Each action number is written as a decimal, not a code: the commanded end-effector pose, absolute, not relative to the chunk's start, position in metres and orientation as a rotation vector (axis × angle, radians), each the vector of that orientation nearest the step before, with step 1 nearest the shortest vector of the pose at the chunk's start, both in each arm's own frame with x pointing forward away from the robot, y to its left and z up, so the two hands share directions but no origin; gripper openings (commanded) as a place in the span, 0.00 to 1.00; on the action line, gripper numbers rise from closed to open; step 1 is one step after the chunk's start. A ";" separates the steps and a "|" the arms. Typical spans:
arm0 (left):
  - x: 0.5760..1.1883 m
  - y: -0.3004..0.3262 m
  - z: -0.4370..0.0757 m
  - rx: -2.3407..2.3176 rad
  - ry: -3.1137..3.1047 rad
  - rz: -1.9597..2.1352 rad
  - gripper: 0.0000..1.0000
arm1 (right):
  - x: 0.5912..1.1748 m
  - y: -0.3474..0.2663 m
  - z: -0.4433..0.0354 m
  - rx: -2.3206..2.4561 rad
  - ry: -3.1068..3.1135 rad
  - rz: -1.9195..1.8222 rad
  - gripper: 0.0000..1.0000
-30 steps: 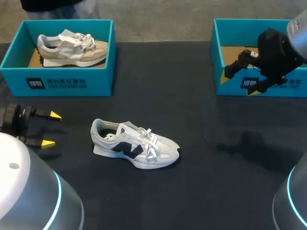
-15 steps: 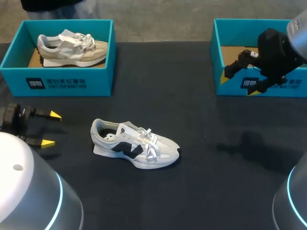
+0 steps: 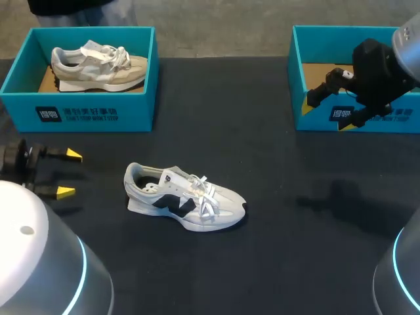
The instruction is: Take the shoe out of the shoebox, open the shoe tongue, remove and reinsert the insole, then place the shoe into the shoebox
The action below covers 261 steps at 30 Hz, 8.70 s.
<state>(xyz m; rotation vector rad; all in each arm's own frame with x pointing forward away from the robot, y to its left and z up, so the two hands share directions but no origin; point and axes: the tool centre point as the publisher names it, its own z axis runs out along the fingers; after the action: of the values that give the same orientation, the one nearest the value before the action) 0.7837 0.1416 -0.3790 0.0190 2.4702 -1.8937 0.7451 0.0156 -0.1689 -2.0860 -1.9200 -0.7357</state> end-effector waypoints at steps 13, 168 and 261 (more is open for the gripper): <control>0.786 0.135 -0.383 -0.124 2.484 -1.800 1.00 | 0.746 0.017 -0.170 -2.089 -1.919 -0.733 1.00; 0.747 -0.011 -0.409 -0.001 2.623 -1.886 0.00 | 0.746 0.017 -0.170 -2.089 -1.919 -0.733 1.00; 0.747 -0.011 -0.409 -0.001 2.623 -1.886 0.00 | 0.716 0.257 -0.281 -2.345 -2.278 -0.033 1.00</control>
<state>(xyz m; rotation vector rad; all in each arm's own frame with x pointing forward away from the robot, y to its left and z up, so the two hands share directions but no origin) 0.7469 -0.0105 -0.4085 0.0020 2.6258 -1.8881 0.7154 0.2253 -0.2755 -2.2715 -2.2255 -0.1589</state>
